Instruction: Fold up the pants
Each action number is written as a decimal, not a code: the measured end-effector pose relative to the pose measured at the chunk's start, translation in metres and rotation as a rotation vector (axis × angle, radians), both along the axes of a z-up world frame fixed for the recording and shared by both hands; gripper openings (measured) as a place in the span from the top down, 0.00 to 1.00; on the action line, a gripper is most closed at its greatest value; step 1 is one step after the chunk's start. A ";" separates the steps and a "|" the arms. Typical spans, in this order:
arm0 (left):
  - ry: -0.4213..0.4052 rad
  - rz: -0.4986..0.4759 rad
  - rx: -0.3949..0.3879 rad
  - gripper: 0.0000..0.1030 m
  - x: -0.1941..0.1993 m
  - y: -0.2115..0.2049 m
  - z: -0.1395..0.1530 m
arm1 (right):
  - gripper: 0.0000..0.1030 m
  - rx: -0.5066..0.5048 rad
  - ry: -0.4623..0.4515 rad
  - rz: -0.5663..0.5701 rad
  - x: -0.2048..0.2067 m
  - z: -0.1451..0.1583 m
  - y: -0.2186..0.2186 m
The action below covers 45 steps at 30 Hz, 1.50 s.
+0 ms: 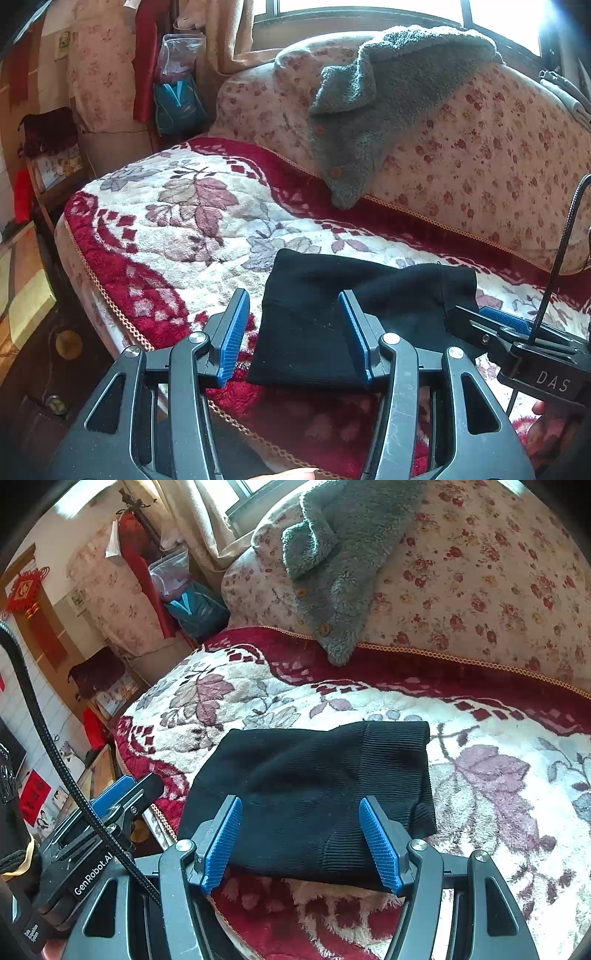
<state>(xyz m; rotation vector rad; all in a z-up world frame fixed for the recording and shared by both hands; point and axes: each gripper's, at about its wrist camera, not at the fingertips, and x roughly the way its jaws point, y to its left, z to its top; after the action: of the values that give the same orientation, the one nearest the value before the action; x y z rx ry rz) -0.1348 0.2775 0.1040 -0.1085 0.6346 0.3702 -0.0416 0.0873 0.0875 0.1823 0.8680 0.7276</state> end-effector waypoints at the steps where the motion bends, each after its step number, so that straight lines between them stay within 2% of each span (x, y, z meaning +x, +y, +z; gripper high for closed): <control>1: -0.001 0.002 0.002 0.52 0.000 0.000 0.000 | 0.38 0.000 0.002 0.001 0.000 -0.001 0.000; 13: -0.006 0.006 0.012 0.52 0.001 0.002 0.001 | 0.38 0.012 0.018 0.000 0.006 -0.002 0.004; 26: 0.008 0.017 -0.033 0.52 0.006 0.012 -0.006 | 0.37 -0.025 0.020 0.004 0.007 -0.006 0.009; 45: -0.009 0.010 -0.011 0.52 0.004 0.006 -0.006 | 0.37 -0.022 0.020 -0.002 0.003 -0.005 0.008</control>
<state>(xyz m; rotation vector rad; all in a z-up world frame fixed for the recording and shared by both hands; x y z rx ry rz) -0.1304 0.2838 0.0976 -0.1236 0.6279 0.3756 -0.0388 0.0951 0.0821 0.1713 0.8945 0.7153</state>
